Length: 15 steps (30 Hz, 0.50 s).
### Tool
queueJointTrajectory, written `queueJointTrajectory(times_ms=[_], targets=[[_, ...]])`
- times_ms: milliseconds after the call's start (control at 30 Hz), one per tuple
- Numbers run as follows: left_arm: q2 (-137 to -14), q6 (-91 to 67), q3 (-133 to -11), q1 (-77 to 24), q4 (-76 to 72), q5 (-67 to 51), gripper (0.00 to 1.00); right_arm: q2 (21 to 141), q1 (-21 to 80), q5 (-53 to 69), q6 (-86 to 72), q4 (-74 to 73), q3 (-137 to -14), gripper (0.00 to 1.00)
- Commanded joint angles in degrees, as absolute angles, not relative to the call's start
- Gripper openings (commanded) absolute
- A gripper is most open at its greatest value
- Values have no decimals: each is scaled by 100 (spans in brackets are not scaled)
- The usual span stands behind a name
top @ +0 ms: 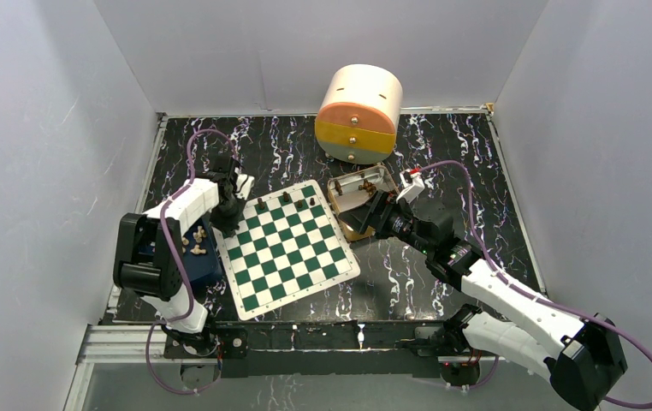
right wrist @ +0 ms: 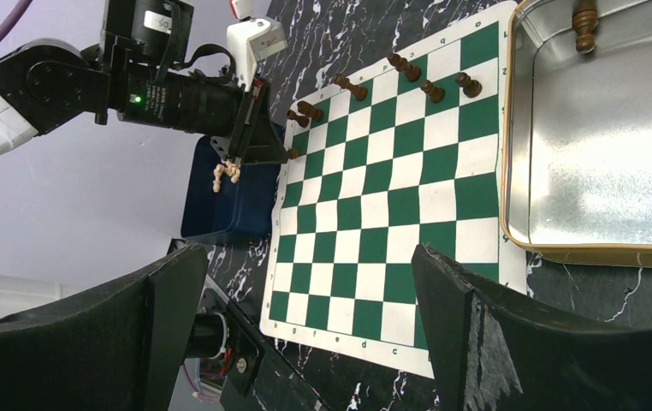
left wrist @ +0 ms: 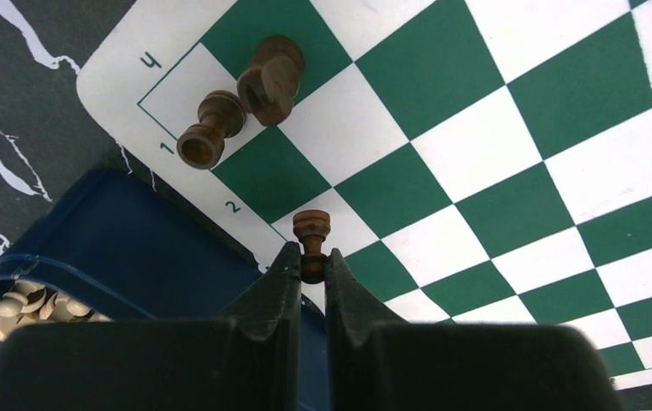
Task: Set up the chess pieces on the board
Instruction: Place the chess piece on the chessboard.
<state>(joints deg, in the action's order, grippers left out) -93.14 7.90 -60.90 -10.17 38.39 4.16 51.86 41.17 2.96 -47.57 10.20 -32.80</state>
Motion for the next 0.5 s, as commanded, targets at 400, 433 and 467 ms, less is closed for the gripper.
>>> queueJointTrajectory(times_ms=[400,433,467], targets=[[-9475,791,-6069,-949,3697,753,0,5147,4131,210,-4649,1257,-3378,99],[-9481,791,-6067,-949,3682,756,0,5153,4135,221,-4651,1264,-3376,99],[-9483,791,-6067,-942,3668,756,0,5152,4133,220,-4656,1265,-3383,99]])
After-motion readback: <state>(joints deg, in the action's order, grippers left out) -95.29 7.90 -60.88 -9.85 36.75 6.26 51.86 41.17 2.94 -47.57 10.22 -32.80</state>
